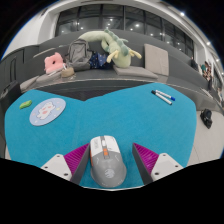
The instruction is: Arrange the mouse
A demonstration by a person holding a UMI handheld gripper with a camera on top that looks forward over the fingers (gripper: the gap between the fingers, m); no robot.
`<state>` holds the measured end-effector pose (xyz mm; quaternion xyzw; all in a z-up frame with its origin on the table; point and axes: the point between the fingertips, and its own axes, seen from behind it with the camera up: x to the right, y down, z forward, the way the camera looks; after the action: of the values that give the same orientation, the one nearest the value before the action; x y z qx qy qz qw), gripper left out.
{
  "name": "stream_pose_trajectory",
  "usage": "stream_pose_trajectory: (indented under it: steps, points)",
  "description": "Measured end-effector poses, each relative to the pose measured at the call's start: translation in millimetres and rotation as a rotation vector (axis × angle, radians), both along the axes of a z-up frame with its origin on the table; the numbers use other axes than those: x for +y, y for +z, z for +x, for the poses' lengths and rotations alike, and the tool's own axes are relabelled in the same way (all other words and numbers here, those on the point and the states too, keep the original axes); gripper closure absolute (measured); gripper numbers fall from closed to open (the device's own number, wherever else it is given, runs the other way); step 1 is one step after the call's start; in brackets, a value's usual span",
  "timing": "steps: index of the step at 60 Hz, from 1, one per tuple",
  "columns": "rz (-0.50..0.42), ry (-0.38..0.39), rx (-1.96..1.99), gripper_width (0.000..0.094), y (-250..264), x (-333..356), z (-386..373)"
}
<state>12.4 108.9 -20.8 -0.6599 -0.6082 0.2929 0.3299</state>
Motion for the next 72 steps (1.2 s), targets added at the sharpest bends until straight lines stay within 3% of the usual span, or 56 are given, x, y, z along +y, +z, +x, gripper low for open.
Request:
stream_pose_trajectory:
  steps: [4,5,8,14,22,33,42,51,60,68,72]
  points:
    - [-0.003,-0.004,-0.005,0.0097,-2.7,0.9,0.2]
    - [-0.004,-0.001,-0.004,0.0216,-2.8,-0.2,0.2]
    - [-0.01,0.011,-0.008,0.0415,-3.9,-5.9,1.7]
    - [0.051,-0.004,-0.015,0.0514,-4.1,-4.3,3.5]
    - [0.013,-0.046,-0.001,0.0602,9.9,-7.6,-2.0]
    - [-0.03,0.005,0.143,0.0602,95.4,-59.2,-69.4]
    - [-0.092,0.072,0.22,0.0589,147.9,-145.3,-144.9]
    - [-0.111,0.173,0.141,0.0572,106.2,-239.8,-186.0]
    - [-0.046,0.229,0.048,0.0536,48.7,-280.0,-193.1]
    - [-0.032,0.223,-0.029,0.0394,10.5,-288.3,-189.6]
    - [-0.012,0.219,-0.03,0.0178,10.1,-284.1,-187.6]
